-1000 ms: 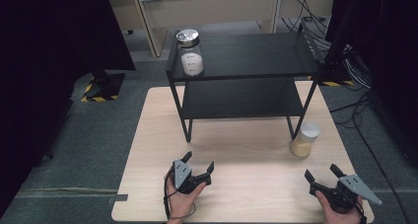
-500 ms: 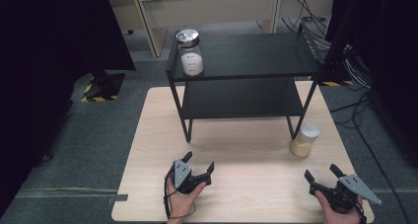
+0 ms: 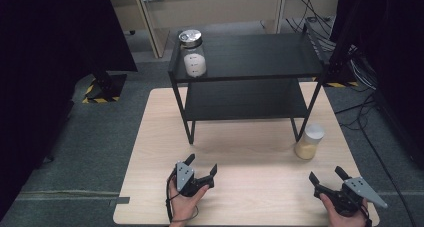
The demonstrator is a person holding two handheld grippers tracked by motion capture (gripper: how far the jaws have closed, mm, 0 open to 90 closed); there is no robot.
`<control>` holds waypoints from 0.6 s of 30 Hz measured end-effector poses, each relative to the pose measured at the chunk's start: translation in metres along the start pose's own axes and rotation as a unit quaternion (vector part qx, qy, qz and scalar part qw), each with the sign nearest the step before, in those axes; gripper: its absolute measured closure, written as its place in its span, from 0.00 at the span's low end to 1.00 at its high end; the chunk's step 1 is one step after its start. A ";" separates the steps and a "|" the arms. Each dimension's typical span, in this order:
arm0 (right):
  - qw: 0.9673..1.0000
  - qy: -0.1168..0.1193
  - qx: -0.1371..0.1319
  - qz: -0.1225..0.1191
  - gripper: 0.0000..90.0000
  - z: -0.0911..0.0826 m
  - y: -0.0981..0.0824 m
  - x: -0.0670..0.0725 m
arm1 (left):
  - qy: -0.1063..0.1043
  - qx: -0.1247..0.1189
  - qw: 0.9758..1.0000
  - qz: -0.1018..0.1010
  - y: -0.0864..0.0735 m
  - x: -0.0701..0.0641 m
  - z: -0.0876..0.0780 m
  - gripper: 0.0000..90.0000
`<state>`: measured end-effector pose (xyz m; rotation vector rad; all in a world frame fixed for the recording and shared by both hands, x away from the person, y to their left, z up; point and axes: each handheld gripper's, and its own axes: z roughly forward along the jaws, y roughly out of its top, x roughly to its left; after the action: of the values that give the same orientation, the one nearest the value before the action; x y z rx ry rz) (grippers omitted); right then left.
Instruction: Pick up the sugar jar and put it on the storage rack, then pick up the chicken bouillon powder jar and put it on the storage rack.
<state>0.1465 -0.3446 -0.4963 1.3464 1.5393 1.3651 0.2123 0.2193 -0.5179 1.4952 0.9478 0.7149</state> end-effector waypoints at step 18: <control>1.000 0.003 0.002 0.001 0.04 0.000 0.001 -0.001 | 0.002 -0.001 1.000 0.006 0.000 -0.001 0.000 0.09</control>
<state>0.1472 -0.3457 -0.4960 1.3476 1.5450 1.3700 0.2112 0.2182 -0.5180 1.5000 0.9413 0.7265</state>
